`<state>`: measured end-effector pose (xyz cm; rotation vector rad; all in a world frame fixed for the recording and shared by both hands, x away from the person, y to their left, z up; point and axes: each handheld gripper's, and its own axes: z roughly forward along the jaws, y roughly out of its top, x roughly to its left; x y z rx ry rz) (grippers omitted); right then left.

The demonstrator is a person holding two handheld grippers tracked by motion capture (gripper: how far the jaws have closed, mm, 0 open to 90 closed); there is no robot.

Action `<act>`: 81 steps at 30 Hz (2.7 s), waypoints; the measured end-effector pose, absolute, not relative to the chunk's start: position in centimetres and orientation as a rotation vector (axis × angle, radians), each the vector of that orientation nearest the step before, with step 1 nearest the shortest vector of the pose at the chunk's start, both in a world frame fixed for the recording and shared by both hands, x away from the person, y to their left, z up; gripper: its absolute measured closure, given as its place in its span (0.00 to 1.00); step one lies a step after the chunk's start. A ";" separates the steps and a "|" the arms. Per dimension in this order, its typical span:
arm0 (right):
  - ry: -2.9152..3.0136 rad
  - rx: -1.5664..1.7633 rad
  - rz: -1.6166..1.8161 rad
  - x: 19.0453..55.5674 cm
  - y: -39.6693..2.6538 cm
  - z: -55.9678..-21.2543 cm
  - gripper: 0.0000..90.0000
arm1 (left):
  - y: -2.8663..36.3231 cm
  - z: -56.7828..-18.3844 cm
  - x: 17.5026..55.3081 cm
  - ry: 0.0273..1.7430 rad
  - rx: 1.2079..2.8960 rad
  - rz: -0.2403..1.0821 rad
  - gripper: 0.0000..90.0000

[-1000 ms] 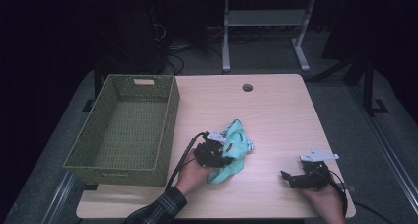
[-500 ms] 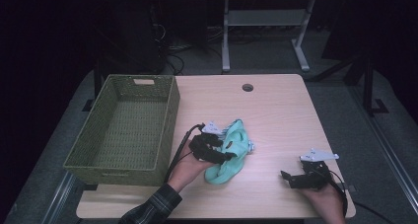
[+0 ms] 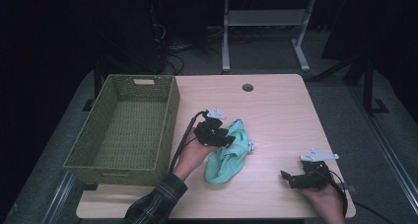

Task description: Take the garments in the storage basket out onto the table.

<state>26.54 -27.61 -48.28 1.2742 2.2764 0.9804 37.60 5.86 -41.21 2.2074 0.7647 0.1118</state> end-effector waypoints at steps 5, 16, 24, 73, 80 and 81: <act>2.277 1.274 0.980 26.5 -27.6 -48.3 0.08 | 5.7 -41.8 38.2 0.768 2.221 0.113 0.89; 2.278 1.273 0.979 26.5 -27.6 -48.3 0.08 | 5.0 -38.4 36.8 0.694 2.146 0.164 0.97; 2.277 1.273 0.980 26.5 -27.6 -48.3 0.08 | 4.1 -35.2 35.8 0.639 2.095 0.176 0.97; 2.277 1.273 0.979 26.5 -27.6 -48.3 0.09 | 6.7 -40.2 39.9 0.860 2.259 0.321 0.54; 2.277 1.273 0.979 26.5 -27.6 -48.3 0.09 | 5.0 -40.3 41.0 0.839 2.269 0.295 0.52; 2.278 1.273 0.979 26.5 -27.6 -48.3 0.08 | 4.8 -40.4 41.1 0.838 2.270 0.290 0.52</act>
